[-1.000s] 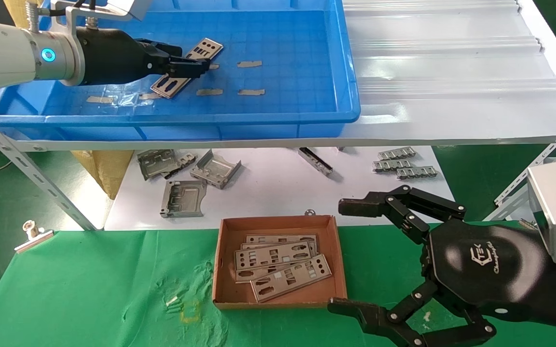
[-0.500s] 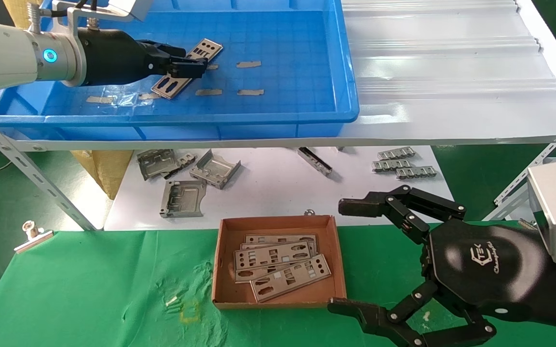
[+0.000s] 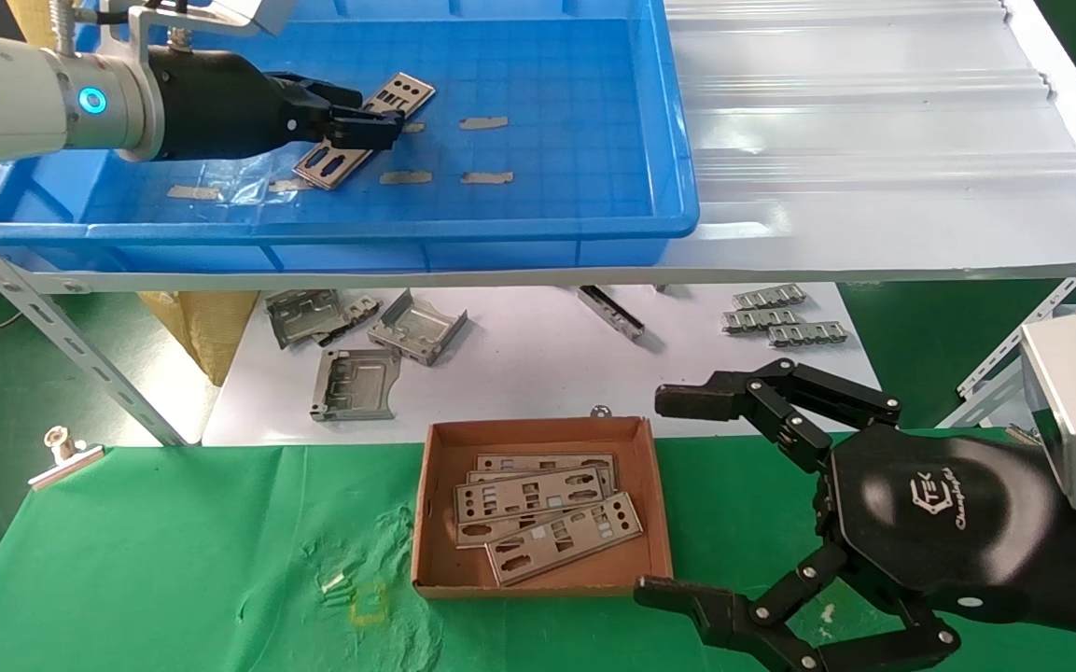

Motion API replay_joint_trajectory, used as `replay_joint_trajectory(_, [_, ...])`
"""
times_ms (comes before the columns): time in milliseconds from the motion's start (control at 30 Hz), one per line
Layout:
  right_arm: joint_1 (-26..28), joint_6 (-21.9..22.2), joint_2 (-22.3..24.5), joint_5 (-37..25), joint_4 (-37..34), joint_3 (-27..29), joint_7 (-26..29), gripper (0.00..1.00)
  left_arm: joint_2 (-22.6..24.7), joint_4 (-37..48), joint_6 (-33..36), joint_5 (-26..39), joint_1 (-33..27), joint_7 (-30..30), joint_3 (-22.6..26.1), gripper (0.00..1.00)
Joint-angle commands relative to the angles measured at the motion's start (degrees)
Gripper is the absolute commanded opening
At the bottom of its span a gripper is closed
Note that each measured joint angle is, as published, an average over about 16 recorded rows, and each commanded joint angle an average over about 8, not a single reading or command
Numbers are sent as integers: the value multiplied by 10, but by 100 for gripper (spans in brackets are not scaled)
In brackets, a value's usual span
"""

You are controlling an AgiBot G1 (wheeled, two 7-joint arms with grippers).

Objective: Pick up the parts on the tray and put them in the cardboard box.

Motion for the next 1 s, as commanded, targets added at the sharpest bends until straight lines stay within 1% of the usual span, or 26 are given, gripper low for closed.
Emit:
replay_joint_trajectory(33, [0, 0, 0, 0, 0, 0, 0, 100, -1, -4, 6, -4, -4, 3, -3, 0])
replay_joint_trajectory(300, [0, 0, 0, 0, 0, 0, 0, 100, -9, -16, 53, -23, -21, 30, -15, 0])
replay_joint_trajectory(467, [0, 0, 0, 0, 0, 0, 0, 100, -14, -22, 96, -31, -30, 48, -21, 0])
replay_joint_trajectory(600, [0, 0, 0, 0, 0, 0, 0, 100, -18, -27, 148, -36, -35, 63, -22, 0])
replay_joint_trajectory(733, [0, 0, 0, 0, 0, 0, 0, 100, -23, -34, 214, -36, -37, 82, -21, 0])
replay_joint_trajectory(900, [0, 0, 0, 0, 0, 0, 0, 100, -29, -49, 303, -36, -36, 116, -17, 0])
replay_joint_trajectory(1000, [0, 0, 0, 0, 0, 0, 0, 100, -32, -63, 338, -38, -32, 137, -14, 0])
